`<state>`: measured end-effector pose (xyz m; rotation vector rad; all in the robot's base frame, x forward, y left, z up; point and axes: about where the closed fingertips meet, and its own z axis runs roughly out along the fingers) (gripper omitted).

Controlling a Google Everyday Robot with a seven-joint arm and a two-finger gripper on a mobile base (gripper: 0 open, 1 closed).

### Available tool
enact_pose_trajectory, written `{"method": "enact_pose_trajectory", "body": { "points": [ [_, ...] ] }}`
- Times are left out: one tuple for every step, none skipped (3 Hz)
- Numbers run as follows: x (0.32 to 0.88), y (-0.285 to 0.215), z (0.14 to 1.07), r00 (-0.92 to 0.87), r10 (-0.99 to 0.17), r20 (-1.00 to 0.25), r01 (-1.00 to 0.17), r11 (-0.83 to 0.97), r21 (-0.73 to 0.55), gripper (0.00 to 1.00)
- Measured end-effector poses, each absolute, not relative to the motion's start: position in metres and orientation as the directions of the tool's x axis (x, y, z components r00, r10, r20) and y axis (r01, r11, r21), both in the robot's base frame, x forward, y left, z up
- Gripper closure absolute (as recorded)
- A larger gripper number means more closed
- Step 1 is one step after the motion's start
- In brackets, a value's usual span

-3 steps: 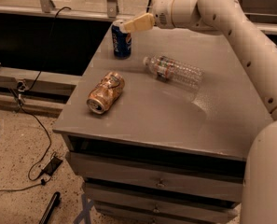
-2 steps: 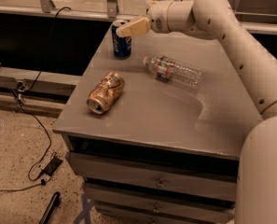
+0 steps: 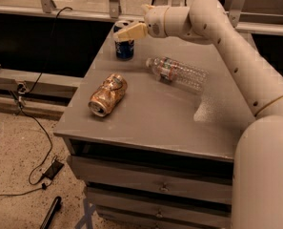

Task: Knock pepsi can over

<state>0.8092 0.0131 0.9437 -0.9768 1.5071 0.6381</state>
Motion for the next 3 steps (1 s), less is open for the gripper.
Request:
{"method": "enact_pose_trajectory", "body": {
  "points": [
    [0.812, 0.019, 0.936, 0.012, -0.213, -0.977, -0.861, 0.495, -0.118, 0.00],
    [0.813, 0.029, 0.923, -0.013, -0.186, -0.983, -0.874, 0.480, -0.079, 0.00],
    [0.814, 0.030, 0.918, -0.018, -0.179, -0.984, -0.872, 0.484, -0.072, 0.00]
  ]
}}
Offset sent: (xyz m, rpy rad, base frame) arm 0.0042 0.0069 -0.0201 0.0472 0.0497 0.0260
